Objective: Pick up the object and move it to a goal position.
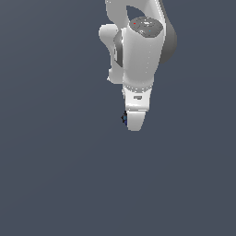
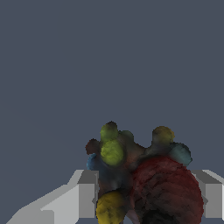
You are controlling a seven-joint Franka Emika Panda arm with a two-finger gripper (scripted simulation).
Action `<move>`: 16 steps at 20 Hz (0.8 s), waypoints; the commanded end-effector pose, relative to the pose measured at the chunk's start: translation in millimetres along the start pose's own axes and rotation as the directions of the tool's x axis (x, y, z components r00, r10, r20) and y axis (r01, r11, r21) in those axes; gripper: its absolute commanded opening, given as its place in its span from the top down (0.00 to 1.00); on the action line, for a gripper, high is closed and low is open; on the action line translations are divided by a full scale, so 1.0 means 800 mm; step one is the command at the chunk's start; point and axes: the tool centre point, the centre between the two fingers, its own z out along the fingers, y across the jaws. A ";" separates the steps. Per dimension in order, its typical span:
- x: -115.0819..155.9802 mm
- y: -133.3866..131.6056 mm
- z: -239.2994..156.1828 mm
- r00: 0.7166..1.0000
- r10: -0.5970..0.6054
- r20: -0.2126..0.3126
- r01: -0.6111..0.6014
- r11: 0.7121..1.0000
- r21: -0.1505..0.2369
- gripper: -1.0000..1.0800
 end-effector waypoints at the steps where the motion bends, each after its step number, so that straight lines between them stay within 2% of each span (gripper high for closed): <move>1: -0.007 -0.009 -0.035 1.000 -0.001 -0.001 0.001 1.000 0.000 1.00; 9: -0.026 -0.027 -0.124 1.000 -0.001 -0.003 0.001 1.000 0.001 1.00; 16: -0.037 -0.035 -0.167 1.000 0.001 -0.003 -0.001 1.000 0.002 1.00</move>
